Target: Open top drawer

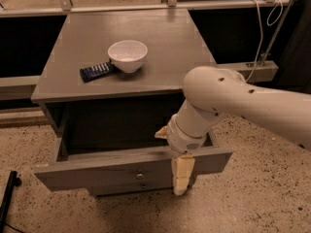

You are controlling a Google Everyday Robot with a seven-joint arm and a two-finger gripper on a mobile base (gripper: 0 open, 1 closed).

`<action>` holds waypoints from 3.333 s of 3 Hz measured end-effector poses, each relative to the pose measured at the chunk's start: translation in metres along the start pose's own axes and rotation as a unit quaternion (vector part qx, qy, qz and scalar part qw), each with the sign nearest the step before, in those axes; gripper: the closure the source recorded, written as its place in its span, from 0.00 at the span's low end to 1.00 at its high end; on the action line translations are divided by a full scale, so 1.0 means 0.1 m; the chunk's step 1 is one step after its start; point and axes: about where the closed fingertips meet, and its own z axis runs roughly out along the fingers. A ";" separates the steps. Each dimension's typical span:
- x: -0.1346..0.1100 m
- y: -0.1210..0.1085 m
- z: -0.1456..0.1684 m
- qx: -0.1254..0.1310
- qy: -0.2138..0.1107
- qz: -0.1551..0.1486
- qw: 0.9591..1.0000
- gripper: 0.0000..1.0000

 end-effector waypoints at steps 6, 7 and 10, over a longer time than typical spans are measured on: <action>0.23 -1.14 0.68 0.075 0.048 0.043 0.995 1.00; 0.26 -1.05 0.89 0.063 0.064 0.042 0.995 1.00; 0.14 -0.71 0.92 0.032 0.037 0.028 0.998 1.00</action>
Offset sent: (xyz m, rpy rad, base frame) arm 0.0708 0.0078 0.0733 0.0516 -0.1345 0.0205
